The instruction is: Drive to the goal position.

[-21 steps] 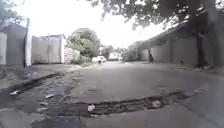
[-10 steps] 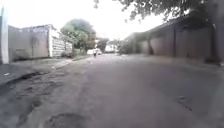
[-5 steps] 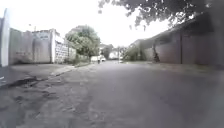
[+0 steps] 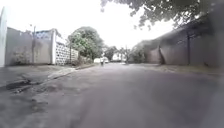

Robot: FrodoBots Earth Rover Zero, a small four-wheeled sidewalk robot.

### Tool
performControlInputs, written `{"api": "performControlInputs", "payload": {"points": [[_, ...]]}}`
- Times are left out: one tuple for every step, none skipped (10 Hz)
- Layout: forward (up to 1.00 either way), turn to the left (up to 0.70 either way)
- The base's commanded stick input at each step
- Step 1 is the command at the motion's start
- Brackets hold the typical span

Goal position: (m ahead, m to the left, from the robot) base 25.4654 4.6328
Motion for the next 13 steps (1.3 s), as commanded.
{"api": "performControlInputs", "payload": {"points": [[1.00,0.02],[1.00,0.02],[1.00,0.02],[1.00,0.02],[1.00,0.02],[1.00,0.02],[1.00,0.02],[1.00,0.02],[1.00,0.02],[1.00,0.02],[1.00,0.02],[1.00,0.02],[1.00,0.02]]}}
